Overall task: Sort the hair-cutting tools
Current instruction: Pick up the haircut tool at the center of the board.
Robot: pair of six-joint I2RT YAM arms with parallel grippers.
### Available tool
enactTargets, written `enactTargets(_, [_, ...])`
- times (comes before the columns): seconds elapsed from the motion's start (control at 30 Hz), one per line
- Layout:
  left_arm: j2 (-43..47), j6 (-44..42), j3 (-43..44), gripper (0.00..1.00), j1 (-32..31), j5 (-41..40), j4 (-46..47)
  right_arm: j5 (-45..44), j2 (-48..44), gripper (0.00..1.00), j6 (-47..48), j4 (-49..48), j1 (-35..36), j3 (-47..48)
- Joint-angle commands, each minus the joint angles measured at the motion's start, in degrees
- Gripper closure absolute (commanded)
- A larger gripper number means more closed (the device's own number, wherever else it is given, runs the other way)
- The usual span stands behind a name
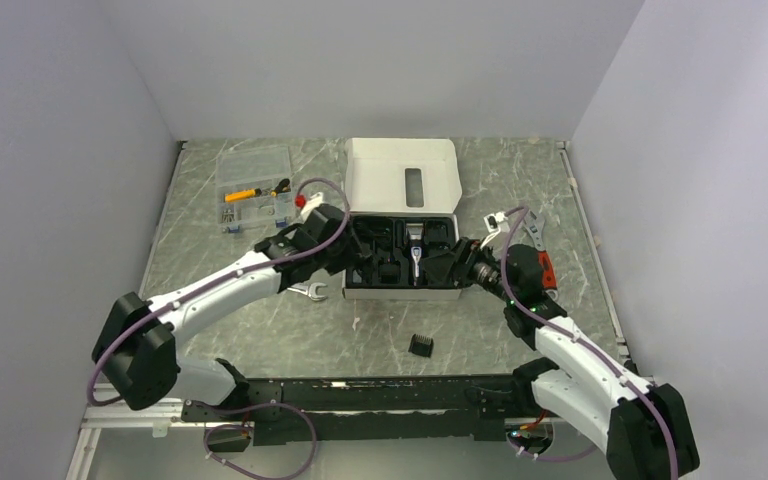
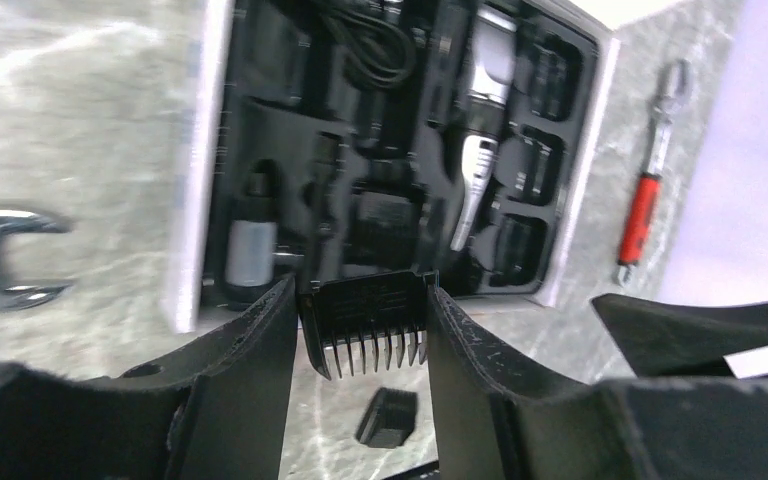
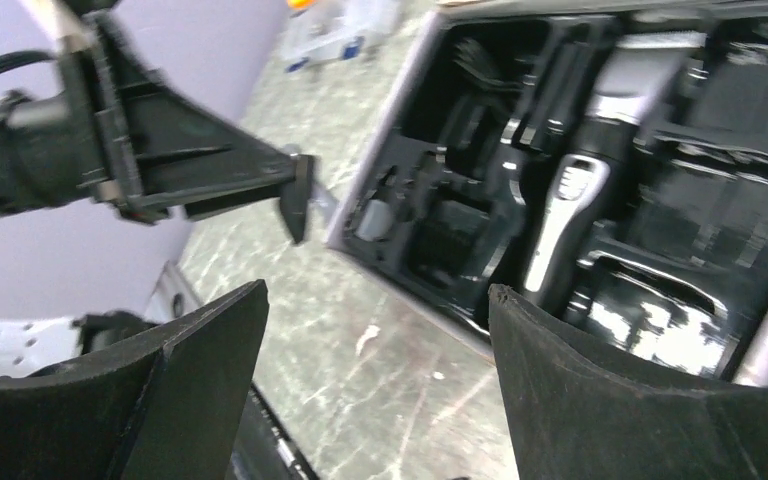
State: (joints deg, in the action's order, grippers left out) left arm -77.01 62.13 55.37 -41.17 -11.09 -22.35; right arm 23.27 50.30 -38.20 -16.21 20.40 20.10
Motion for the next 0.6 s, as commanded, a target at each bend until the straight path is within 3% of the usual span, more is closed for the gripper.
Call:
enactTargets(0.0, [-3.3, -0.7, 4.0, 1.0, -2.4, 5.0, 8.1, 8.2, 1.4, 0.16, -4.6, -16.3, 2.6, -1.4])
enactTargets(0.2, [-6.3, 0.5, 8.4, 1.0, -4.7, 7.3, 8.6, 7.0, 6.0, 0.17, -6.7, -21.4, 6.0, -0.9])
enactTargets(0.57, [-3.9, 3.5, 7.2, 1.0, -5.7, 8.2, 8.8, 5.5, 11.7, 0.28, -5.2, -23.2, 7.2, 0.8])
